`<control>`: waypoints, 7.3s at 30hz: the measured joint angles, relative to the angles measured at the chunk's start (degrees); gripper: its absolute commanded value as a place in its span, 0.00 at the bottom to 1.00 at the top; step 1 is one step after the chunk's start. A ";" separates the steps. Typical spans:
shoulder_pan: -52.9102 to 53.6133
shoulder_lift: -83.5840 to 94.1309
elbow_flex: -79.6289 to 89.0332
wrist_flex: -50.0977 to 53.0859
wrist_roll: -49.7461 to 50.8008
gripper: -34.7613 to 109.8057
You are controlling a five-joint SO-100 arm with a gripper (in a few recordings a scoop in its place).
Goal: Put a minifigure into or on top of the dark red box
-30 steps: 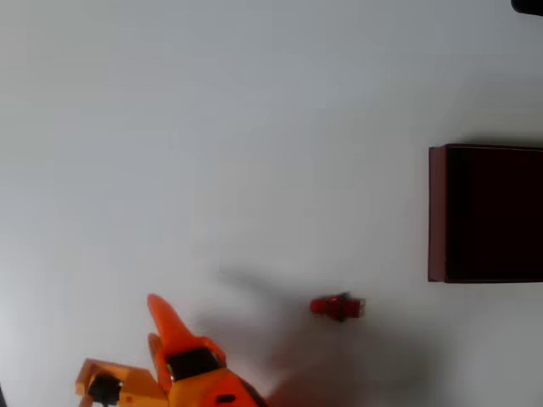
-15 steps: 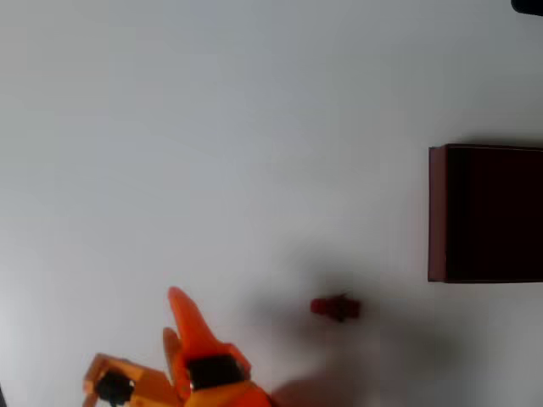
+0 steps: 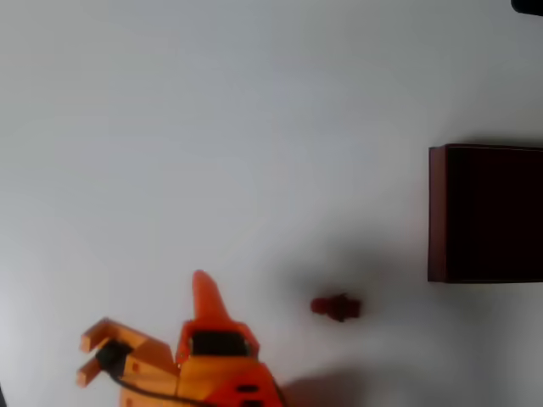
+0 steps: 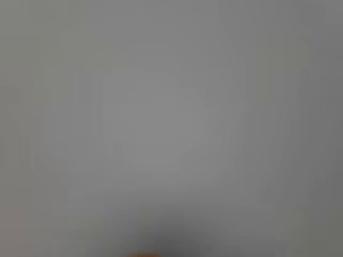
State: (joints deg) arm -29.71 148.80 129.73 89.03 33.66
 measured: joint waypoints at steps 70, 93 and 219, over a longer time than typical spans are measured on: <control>41.84 -37.35 0.79 -12.66 -35.60 0.43; 49.57 -36.74 3.69 -15.21 -37.00 0.45; 57.48 -45.62 -16.35 0.35 111.18 0.42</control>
State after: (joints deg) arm 27.77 103.18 113.38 89.38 144.84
